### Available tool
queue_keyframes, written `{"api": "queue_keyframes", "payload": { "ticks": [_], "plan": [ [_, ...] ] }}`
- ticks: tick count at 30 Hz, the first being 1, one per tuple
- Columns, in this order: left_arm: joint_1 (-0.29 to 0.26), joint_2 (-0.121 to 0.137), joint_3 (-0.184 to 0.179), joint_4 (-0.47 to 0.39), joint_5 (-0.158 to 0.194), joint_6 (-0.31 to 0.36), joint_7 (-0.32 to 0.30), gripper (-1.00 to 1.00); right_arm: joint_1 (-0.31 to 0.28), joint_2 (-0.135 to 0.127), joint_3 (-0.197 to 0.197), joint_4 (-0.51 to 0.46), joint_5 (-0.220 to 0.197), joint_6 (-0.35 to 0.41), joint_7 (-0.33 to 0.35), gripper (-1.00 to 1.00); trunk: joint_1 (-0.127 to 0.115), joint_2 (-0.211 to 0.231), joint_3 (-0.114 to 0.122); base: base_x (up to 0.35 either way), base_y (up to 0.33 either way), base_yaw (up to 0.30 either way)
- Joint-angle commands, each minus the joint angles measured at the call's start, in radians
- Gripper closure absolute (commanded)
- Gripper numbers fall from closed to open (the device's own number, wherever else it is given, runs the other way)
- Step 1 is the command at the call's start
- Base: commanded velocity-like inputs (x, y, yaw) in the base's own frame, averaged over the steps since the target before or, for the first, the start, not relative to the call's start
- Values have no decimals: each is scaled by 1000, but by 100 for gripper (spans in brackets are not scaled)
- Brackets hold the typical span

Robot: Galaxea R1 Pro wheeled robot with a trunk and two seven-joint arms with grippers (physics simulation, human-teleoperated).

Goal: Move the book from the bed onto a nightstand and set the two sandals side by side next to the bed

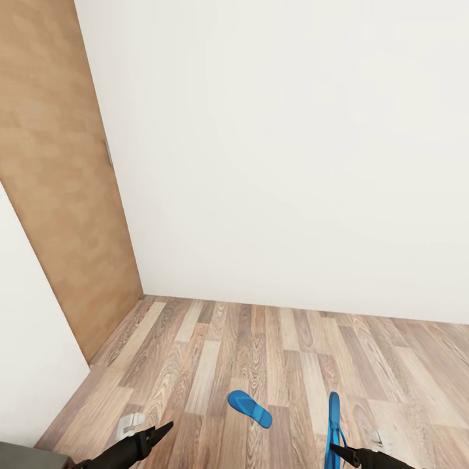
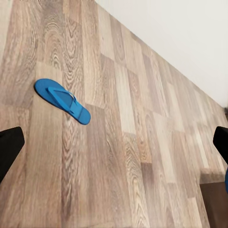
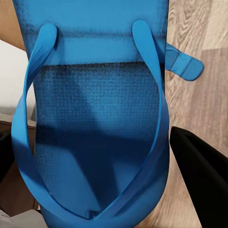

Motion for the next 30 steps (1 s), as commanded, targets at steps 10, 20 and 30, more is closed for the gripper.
{"api": "queue_keyframes", "payload": {
  "ticks": [10, 20, 30],
  "plan": [
    [-1, 0, 2, 0, 6, 11, -4, -100, -1, 1, -9, -2, 8, 11, 5, 100, 0, 0, -1, 2, 0, -176],
    [0, 0, 2, 0, 6, 11, -4, -100, -1, 1, -9, -2, 7, 11, 4, 100, 0, 0, -1, 0, 0, -282],
    [0, 0, 2, 0, 6, 11, -4, -100, -1, 1, -9, -1, 7, 11, 2, 100, 0, 0, -1, 188, 0, -128]
  ]
}}
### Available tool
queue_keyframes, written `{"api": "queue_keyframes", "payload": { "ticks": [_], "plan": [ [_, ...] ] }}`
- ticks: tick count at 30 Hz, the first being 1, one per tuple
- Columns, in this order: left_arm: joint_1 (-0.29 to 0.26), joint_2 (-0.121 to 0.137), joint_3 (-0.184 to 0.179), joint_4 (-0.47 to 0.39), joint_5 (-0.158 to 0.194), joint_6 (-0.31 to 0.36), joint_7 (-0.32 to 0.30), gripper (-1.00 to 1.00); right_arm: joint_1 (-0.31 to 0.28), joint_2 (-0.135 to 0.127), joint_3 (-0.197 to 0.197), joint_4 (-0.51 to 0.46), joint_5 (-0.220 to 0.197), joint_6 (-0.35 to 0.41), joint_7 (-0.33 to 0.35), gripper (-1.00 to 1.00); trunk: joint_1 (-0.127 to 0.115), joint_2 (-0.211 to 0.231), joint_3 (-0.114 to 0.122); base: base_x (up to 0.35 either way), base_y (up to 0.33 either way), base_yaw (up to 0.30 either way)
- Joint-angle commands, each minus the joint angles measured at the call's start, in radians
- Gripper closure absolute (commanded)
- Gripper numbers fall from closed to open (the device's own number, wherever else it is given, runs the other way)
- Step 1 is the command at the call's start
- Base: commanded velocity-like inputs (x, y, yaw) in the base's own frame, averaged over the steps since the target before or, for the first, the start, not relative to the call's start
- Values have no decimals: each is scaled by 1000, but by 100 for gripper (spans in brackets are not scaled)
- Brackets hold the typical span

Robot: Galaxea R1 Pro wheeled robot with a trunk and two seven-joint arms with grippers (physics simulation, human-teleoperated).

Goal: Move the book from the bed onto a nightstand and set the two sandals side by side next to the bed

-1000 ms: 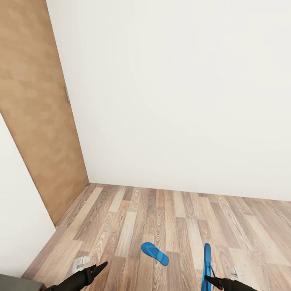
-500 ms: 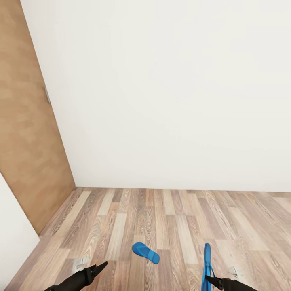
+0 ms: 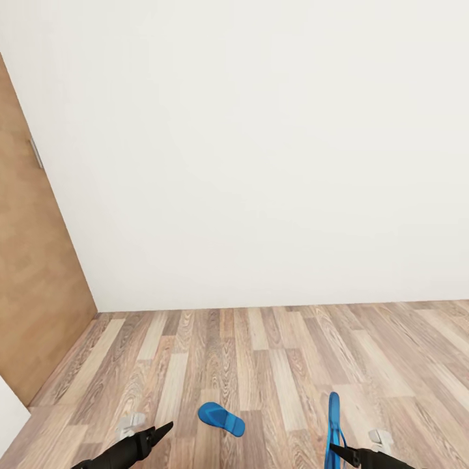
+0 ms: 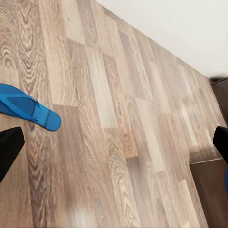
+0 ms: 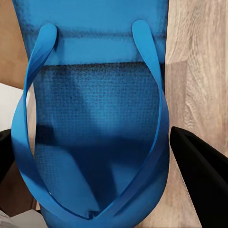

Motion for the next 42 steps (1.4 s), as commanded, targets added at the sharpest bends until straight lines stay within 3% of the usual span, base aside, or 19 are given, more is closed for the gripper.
{"api": "queue_keyframes", "payload": {
  "ticks": [1, 14, 19, 42],
  "plan": [
    [-1, 0, 2, 0, 6, 10, -4, -100, -1, 1, -9, -1, 7, 11, 5, 100, 0, 0, -1, 120, 0, -10],
    [-1, 1, 4, -2, 6, 10, -4, -100, -1, 1, -9, -1, 7, 11, 3, 100, 0, 0, -1, 15, 0, -1],
    [-11, 18, 7, -42, 6, 18, -8, -100, -1, 1, -9, -1, 7, 11, 3, 100, 0, 0, -1, 111, 0, 0],
    [-9, 11, 2, -50, -16, 14, -5, -100, -1, 1, -9, -1, 7, 11, 3, 100, 0, 0, -1, 146, 87, 0]
  ]
}}
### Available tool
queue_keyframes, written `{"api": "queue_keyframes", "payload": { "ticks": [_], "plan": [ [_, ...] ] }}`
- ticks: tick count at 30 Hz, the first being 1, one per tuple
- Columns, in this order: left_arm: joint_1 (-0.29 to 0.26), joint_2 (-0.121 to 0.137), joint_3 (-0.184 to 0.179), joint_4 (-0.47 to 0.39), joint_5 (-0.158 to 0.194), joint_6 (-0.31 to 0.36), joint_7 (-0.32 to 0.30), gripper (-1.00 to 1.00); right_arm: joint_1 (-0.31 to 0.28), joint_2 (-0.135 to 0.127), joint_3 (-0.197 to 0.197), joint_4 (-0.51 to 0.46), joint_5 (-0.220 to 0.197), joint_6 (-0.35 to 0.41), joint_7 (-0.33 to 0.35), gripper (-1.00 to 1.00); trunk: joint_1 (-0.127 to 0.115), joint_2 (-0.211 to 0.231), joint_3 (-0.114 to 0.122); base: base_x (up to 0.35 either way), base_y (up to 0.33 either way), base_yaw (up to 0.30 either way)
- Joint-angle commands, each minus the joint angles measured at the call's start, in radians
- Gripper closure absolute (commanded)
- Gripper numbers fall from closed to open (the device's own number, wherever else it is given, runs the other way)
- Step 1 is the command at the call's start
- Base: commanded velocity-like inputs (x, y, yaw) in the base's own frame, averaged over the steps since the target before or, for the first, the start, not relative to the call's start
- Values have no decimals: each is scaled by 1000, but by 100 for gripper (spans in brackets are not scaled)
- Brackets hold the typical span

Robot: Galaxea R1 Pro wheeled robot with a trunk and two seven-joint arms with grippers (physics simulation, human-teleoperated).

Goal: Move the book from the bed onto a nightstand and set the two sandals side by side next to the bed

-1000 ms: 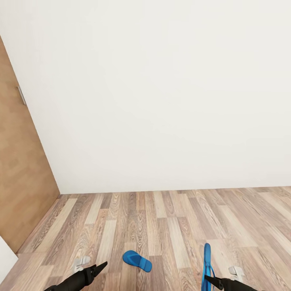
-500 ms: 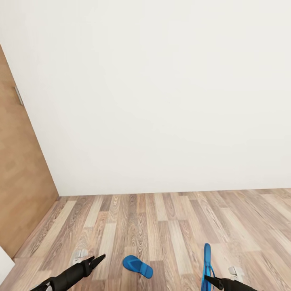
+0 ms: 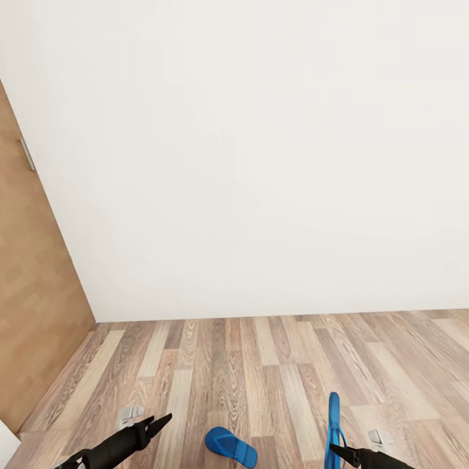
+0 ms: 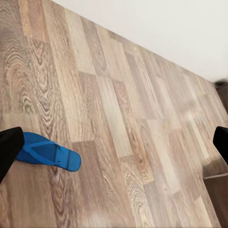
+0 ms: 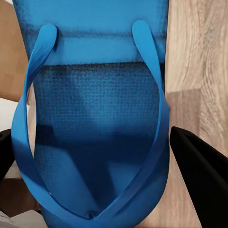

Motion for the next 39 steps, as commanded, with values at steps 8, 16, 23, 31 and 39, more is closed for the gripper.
{"api": "queue_keyframes", "payload": {
  "ticks": [8, 16, 23, 31, 39],
  "plan": [
    [0, -1, 1, 0, 5, 10, -3, -100, -1, 1, -9, -1, 7, 11, 4, 100, 0, 0, -1, 261, 2, 0],
    [1, -2, 1, 0, 5, 10, -3, -100, -1, 1, -9, -1, 7, 11, 5, 100, 0, 0, -1, 194, 0, 0],
    [2, -2, 1, 0, 5, 9, -4, -100, -1, 1, -8, -1, 7, 11, 5, 100, 0, 0, -1, 17, 0, -1],
    [2, -2, 1, 0, 5, 9, -5, -100, -1, 1, -8, -2, 7, 11, 4, 100, 0, 0, -1, 1, 0, -214],
    [3, -2, 2, 0, 5, 9, -6, -100, -1, 1, -8, -1, 7, 11, 5, 100, 0, 0, -1, 0, 0, -260]
  ]
}}
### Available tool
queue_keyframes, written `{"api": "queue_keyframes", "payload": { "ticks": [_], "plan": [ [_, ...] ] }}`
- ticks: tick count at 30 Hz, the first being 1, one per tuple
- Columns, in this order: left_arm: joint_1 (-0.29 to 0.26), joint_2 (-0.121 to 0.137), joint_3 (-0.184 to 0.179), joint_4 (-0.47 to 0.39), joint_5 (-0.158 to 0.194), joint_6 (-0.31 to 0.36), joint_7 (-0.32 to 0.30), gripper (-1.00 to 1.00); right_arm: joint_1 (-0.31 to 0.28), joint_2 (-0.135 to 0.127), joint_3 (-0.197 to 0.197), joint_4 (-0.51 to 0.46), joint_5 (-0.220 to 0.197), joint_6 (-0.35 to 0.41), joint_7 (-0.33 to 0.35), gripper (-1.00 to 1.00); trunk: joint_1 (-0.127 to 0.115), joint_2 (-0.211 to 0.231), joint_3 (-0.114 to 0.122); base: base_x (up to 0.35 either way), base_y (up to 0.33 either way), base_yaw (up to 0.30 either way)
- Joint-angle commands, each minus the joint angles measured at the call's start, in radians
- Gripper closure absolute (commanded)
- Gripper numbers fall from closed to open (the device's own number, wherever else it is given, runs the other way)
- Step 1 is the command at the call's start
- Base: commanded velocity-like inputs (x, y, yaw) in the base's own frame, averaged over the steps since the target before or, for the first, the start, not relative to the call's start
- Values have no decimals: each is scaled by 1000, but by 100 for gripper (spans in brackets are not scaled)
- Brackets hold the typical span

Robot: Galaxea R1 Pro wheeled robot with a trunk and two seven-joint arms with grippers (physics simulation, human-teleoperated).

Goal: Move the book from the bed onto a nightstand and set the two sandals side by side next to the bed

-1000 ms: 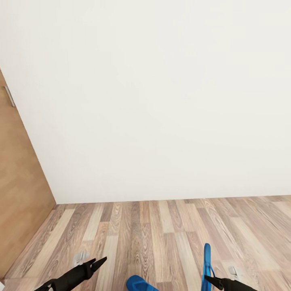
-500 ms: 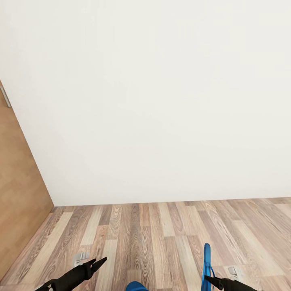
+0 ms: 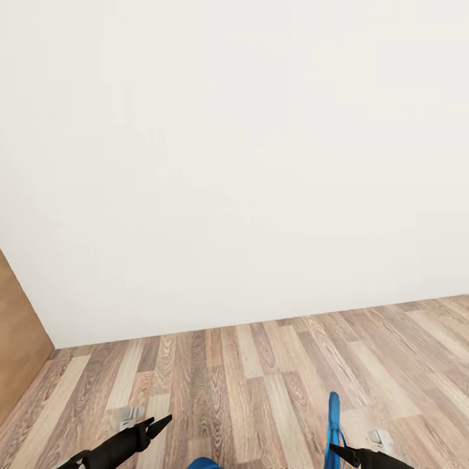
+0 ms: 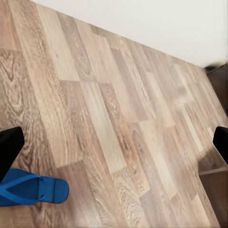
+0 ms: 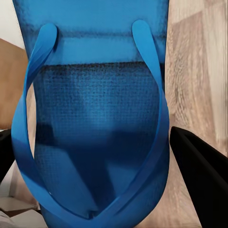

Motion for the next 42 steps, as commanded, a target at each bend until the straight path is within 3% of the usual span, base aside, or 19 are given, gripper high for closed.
{"api": "queue_keyframes", "payload": {
  "ticks": [1, 26, 42],
  "plan": [
    [0, 0, 2, 0, 7, 11, -4, -100, -1, 1, -8, -1, 7, 11, 4, 100, 0, 0, -1, 0, 0, -238],
    [0, 0, 2, 0, 7, 11, -6, -100, -1, 1, -8, -1, 7, 11, 4, 100, 0, 0, -1, 0, 0, -261],
    [0, 0, 2, 0, 7, 11, -4, -100, -1, 1, -8, -1, 7, 11, 4, 100, 0, 0, -1, 45, 45, -25]
  ]
}}
